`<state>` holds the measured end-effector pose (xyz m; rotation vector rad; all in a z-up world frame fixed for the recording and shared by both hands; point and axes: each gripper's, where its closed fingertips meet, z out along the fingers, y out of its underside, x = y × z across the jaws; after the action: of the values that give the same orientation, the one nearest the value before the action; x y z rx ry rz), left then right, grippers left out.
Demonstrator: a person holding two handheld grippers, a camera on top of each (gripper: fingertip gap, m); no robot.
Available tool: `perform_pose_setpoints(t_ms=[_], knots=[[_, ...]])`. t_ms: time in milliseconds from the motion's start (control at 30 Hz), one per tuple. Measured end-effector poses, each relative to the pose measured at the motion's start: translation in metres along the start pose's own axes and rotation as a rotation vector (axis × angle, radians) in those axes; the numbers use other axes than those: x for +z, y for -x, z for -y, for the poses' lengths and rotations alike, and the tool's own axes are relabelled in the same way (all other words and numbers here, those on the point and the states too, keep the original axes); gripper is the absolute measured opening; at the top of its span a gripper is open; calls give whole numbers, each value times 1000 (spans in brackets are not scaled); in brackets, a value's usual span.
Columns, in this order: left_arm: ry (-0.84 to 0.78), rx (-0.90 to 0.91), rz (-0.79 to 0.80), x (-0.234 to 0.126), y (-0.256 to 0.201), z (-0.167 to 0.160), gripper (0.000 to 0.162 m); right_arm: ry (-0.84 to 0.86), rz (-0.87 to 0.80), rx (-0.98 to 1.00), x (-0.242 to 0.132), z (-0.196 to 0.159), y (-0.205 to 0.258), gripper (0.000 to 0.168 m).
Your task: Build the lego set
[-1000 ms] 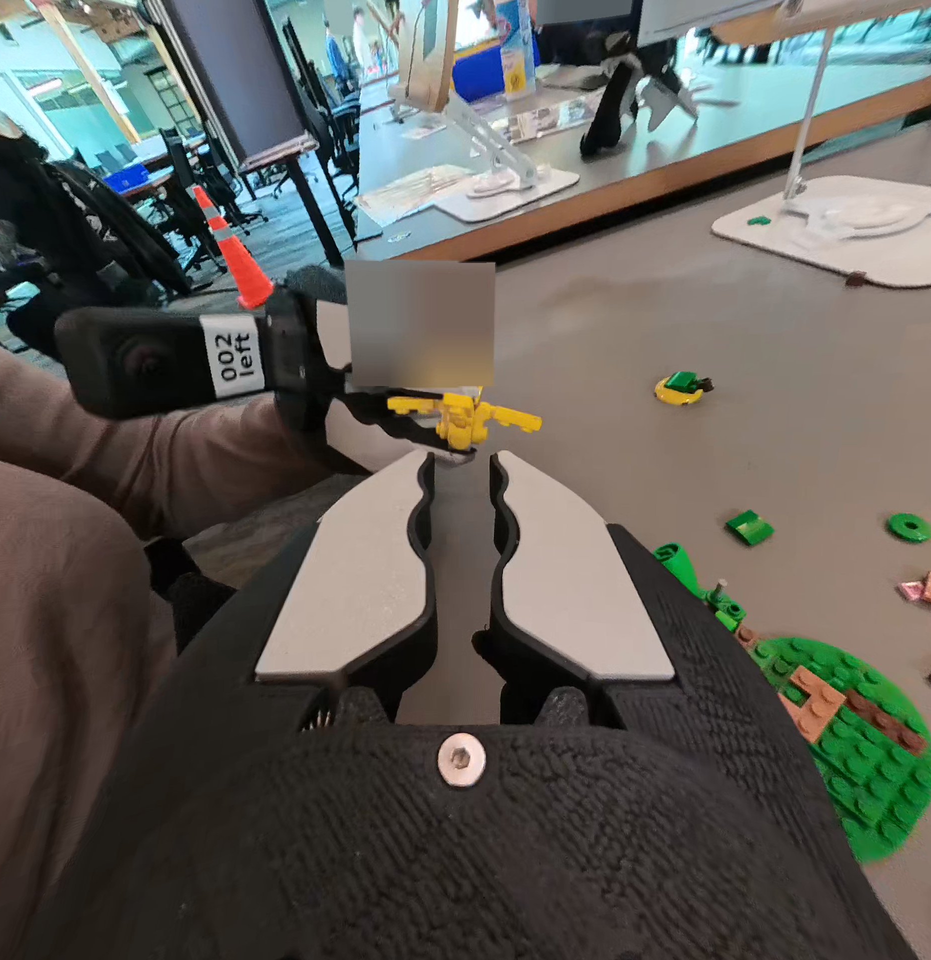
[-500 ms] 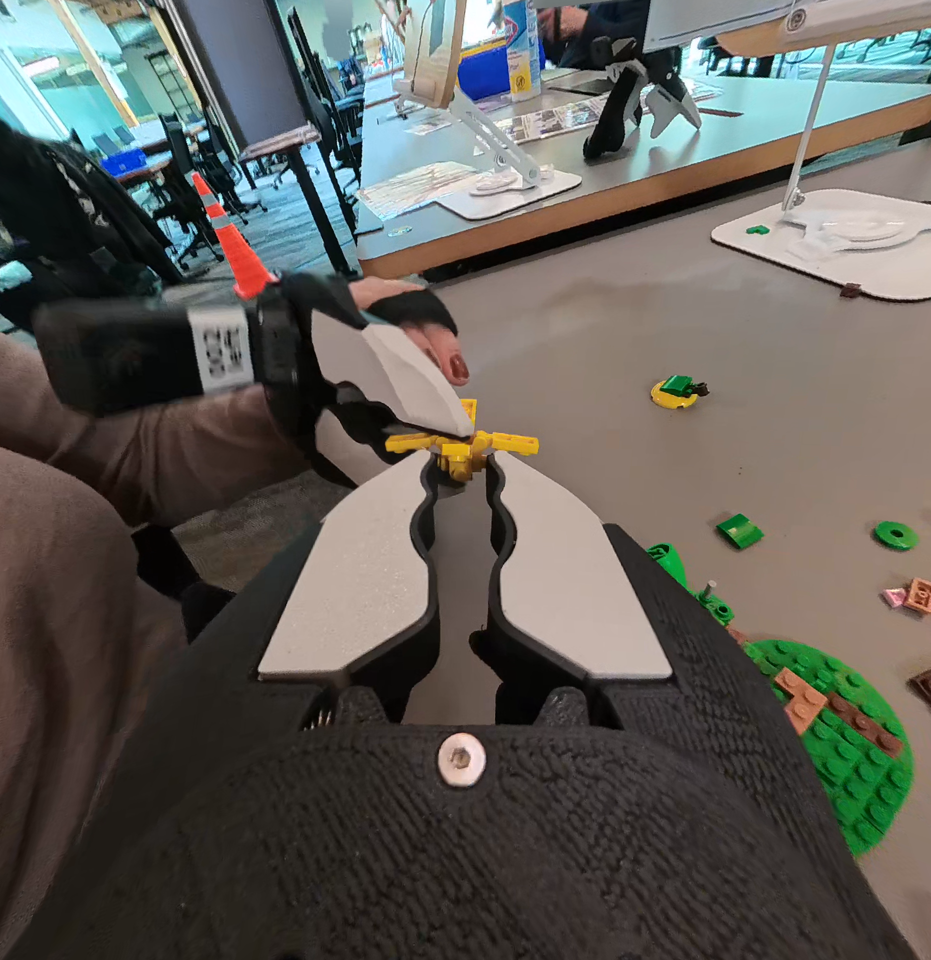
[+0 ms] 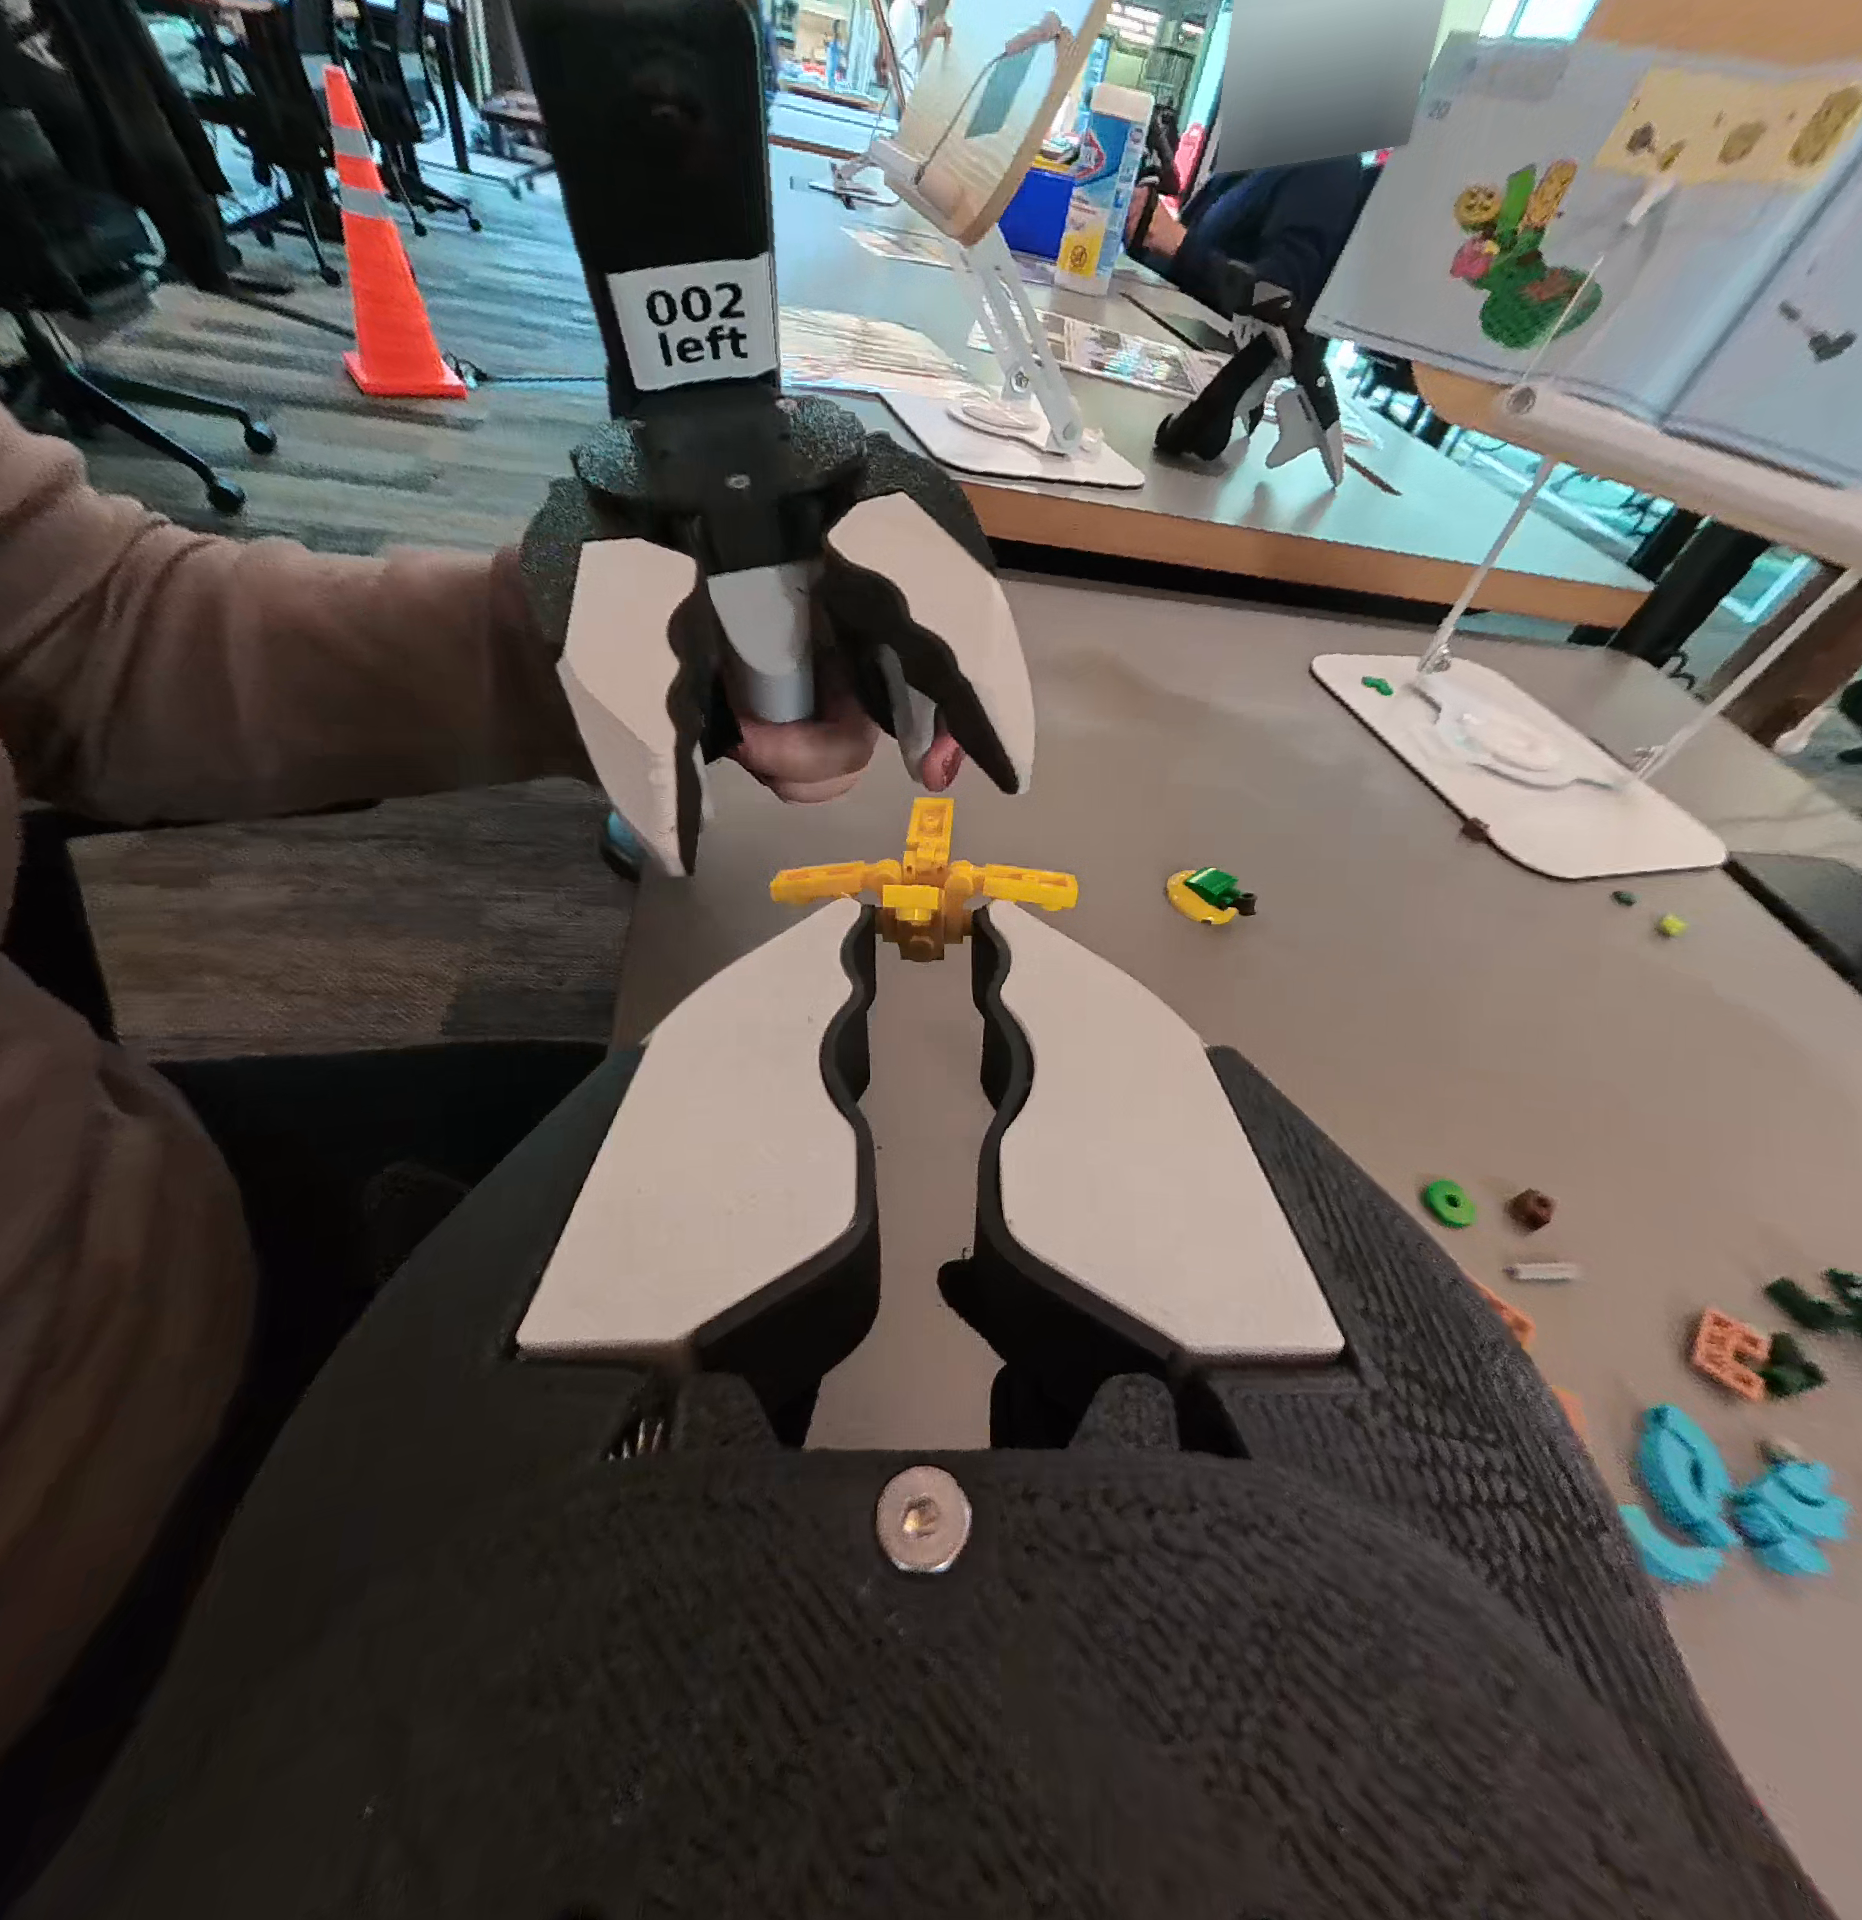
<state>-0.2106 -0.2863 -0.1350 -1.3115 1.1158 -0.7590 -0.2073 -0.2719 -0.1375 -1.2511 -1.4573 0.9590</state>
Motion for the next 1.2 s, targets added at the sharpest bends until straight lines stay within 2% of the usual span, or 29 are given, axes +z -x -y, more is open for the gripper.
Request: perform_pose_setpoints(t_ms=[167,267,500,700,1200], knots=[[54,7,9,5,0,-7,59,11,-68,-80,-5,1,-8,15],[82,29,70,4,10,-13,54,2,-185,-45,-11,2,-30,16],[176,9,187,5,29,-30,48,28,-266,328,-18,-24,-66,16],[234,40,209,10,31,-41,47,-12,-243,577,-21,-39,-78,15],[226,45,227,7,35,-40,43,-4,-237,546,-19,-41,-77,15]])
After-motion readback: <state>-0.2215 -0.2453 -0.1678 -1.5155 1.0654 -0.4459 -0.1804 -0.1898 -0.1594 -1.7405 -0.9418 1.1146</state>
